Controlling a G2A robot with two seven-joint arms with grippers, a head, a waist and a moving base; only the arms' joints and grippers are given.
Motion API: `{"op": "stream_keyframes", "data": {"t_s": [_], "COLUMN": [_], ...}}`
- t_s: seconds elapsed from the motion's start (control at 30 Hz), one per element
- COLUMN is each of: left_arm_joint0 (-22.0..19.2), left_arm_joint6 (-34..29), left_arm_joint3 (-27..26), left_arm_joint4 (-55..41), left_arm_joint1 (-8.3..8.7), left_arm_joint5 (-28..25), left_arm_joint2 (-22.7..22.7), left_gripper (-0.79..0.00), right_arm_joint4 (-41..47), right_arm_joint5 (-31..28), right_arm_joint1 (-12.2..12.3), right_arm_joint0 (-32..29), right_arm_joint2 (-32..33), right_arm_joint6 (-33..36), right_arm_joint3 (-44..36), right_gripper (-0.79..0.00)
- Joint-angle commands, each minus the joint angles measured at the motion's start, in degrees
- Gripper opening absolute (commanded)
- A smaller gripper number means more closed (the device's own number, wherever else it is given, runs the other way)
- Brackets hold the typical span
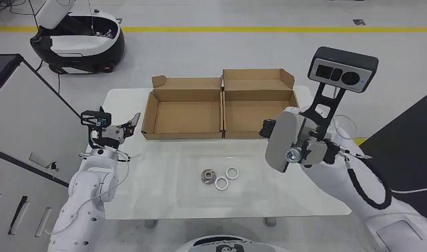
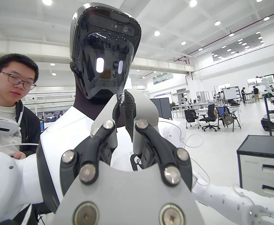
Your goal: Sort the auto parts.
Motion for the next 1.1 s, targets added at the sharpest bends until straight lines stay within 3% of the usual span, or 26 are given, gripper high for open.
{"op": "stream_keyframes", "data": {"t_s": [0.0,0.17,0.33,0.53,0.7,0.87,1.07], "left_arm_joint0": [0.0,0.0,0.0,0.0,0.0,0.0,0.0], "left_arm_joint6": [0.0,0.0,0.0,0.0,0.0,0.0,0.0], "left_arm_joint3": [0.0,0.0,0.0,0.0,0.0,0.0,0.0], "left_arm_joint4": [0.0,0.0,0.0,0.0,0.0,0.0,0.0], "left_arm_joint1": [0.00,0.00,0.00,0.00,0.00,0.00,0.00], "left_arm_joint5": [0.0,0.0,0.0,0.0,0.0,0.0,0.0], "left_arm_joint2": [0.0,0.0,0.0,0.0,0.0,0.0,0.0], "left_gripper": [0.000,0.000,0.000,0.000,0.000,0.000,0.000], "right_arm_joint4": [0.0,-3.6,-13.0,-22.6,-32.4,-48.4,-60.8], "right_arm_joint5": [0.0,2.5,10.1,21.7,28.6,31.6,26.9], "right_arm_joint1": [0.0,0.1,1.5,3.8,5.2,6.3,6.5], "right_arm_joint0": [0.0,-1.1,-4.3,-6.9,-4.6,1.7,11.9], "right_arm_joint2": [0.0,1.8,11.1,24.4,31.0,31.2,25.1], "right_arm_joint6": [0.0,-2.1,-2.8,3.8,11.6,20.2,26.6], "right_arm_joint3": [0.0,0.8,1.9,3.7,6.3,9.9,17.9], "right_gripper": [-0.785,-0.785,-0.785,-0.785,-0.785,-0.785,-0.785]}}
